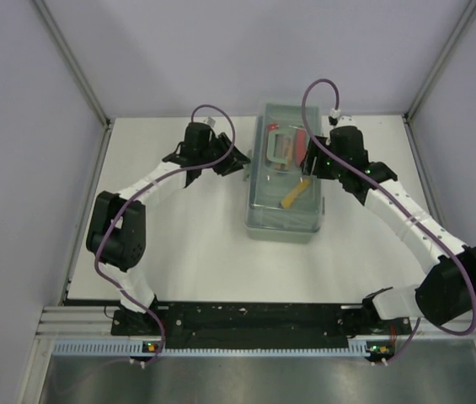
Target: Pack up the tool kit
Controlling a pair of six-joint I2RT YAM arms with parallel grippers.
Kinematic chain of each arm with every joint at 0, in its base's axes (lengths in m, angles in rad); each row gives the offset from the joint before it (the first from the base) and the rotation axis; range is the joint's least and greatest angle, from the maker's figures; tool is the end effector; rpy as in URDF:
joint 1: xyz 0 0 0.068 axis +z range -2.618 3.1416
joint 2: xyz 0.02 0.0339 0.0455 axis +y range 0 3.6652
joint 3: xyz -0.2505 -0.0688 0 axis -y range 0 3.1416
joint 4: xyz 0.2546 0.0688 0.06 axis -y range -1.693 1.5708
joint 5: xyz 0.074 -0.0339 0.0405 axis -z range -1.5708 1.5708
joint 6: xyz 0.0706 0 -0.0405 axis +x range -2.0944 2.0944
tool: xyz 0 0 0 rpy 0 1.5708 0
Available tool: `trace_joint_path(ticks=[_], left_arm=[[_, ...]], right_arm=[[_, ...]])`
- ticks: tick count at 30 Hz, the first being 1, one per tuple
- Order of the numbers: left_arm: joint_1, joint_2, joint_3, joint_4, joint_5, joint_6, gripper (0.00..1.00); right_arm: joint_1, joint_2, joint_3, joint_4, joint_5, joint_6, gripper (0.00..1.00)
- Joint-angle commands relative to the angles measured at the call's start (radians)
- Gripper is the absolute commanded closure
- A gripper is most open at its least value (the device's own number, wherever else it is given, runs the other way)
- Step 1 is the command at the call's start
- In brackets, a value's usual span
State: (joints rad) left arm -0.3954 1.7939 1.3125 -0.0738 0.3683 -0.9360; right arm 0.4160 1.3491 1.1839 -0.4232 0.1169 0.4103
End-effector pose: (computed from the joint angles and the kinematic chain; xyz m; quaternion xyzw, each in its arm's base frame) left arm 0.4034 -0.1959 0.2194 -0.1436 0.8516 -0.4211 0.2771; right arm 0.3196 0.1322 0.2952 0.0250 0.8803 0.1419 0.4519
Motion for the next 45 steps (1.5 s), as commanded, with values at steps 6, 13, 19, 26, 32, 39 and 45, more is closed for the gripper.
trace_joint_path(ticks=[6,13,19,26,32,39,45], left_arm=[[0.0,-0.033,0.05,-0.058,0.09,0.054,0.55],[0.023,0.054,0.097,-0.15,-0.031,0.114,0.58],[0.023,0.14,0.174,-0.233,-0.118,0.129,0.64],[0.023,0.117,0.153,-0.176,-0.054,0.135,0.64],[0.023,0.078,0.136,-0.124,0.03,0.118,0.59],[0.024,0.012,0.117,-0.113,0.037,0.114,0.56],[0.029,-0.033,0.108,-0.112,0.034,0.112,0.52]], right_arm=[[0.021,0.055,0.066,-0.052,-0.03,-0.007,0.38],[0.021,0.064,0.085,-0.06,-0.014,-0.016,0.38],[0.021,0.071,0.066,-0.068,0.0,-0.013,0.38],[0.021,0.068,0.06,-0.075,0.006,-0.016,0.38],[0.02,0.071,0.062,-0.077,0.004,-0.011,0.38],[0.02,0.071,0.063,-0.08,0.007,-0.011,0.38],[0.02,0.07,0.063,-0.081,0.007,-0.011,0.38]])
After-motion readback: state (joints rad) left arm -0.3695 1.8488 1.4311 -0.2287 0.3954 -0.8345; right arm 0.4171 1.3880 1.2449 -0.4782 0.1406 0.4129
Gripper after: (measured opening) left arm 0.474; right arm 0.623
